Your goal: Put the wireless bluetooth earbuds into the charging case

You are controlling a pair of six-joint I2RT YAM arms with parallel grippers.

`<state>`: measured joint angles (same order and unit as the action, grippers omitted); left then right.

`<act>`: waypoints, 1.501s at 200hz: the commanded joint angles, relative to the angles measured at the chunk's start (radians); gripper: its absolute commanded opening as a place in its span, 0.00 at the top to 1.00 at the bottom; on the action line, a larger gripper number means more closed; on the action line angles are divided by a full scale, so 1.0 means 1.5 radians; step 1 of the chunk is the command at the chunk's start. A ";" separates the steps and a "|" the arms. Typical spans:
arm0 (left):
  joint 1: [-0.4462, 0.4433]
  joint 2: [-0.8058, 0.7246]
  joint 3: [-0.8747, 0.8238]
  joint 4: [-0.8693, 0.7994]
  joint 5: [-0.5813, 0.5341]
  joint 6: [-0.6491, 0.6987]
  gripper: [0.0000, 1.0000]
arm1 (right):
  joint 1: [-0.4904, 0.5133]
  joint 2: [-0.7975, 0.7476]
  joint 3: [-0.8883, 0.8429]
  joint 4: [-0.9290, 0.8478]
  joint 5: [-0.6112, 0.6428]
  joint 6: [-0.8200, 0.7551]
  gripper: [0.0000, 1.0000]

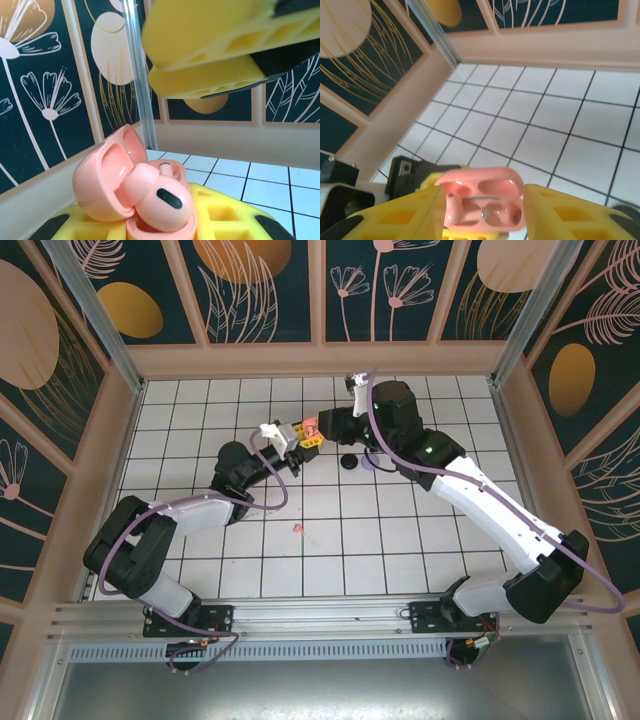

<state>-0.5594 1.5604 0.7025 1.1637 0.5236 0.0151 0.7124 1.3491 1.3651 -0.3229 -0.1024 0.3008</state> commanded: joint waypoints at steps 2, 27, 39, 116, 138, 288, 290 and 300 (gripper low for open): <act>-0.002 -0.018 -0.015 -0.011 0.021 0.015 1.00 | -0.001 0.004 0.033 -0.085 -0.020 -0.019 0.55; -0.002 -0.016 -0.020 -0.016 0.022 0.015 1.00 | 0.001 0.007 0.035 -0.099 -0.052 -0.024 0.55; -0.002 -0.016 -0.021 -0.019 0.021 0.015 1.00 | 0.002 0.013 0.037 -0.102 -0.058 -0.024 0.55; -0.002 -0.010 -0.011 -0.027 0.029 0.013 1.00 | 0.048 0.080 0.099 -0.133 -0.019 -0.045 0.59; -0.002 -0.011 -0.009 -0.028 0.029 0.013 1.00 | 0.051 0.083 0.105 -0.135 -0.001 -0.046 0.60; -0.002 -0.017 0.006 -0.031 0.034 0.009 1.00 | 0.064 0.103 0.100 -0.142 0.067 -0.044 0.55; -0.002 -0.016 0.006 -0.030 0.034 0.009 1.00 | 0.064 0.103 0.100 -0.141 0.068 -0.044 0.55; -0.002 -0.017 0.007 -0.032 0.035 0.008 1.00 | 0.063 0.105 0.100 -0.139 0.067 -0.044 0.55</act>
<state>-0.5594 1.5581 0.6846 1.1023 0.5507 0.0227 0.8005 1.4933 1.4860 -0.5316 -0.0235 0.2405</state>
